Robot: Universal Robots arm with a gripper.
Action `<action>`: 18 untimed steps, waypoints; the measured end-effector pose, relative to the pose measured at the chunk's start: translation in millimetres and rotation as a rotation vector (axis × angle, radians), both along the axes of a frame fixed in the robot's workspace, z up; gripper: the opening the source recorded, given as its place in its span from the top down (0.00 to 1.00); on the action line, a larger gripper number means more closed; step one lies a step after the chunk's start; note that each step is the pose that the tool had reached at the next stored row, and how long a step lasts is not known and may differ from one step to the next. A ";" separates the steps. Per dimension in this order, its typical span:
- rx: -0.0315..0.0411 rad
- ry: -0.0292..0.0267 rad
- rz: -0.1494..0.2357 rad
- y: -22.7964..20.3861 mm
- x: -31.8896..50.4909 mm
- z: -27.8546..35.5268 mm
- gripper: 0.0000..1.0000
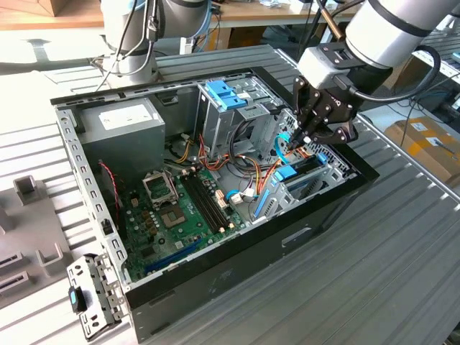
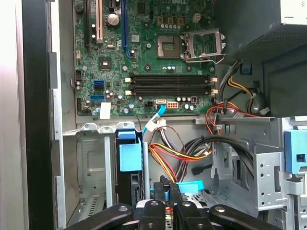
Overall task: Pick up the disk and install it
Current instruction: 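Insert the second disk wire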
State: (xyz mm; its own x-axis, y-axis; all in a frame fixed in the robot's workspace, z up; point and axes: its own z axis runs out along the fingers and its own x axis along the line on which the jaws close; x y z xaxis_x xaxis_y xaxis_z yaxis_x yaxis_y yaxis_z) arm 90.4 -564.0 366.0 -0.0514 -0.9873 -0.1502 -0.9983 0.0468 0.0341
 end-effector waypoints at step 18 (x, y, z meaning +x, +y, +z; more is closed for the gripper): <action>0.0002 0.0000 0.000 -11.2 -2.9 -7.6 0.84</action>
State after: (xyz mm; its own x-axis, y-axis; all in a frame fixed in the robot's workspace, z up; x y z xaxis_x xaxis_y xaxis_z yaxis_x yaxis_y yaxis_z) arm 87.5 -575.2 358.3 -0.0514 -0.9873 -0.1504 -0.9983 0.0468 0.0341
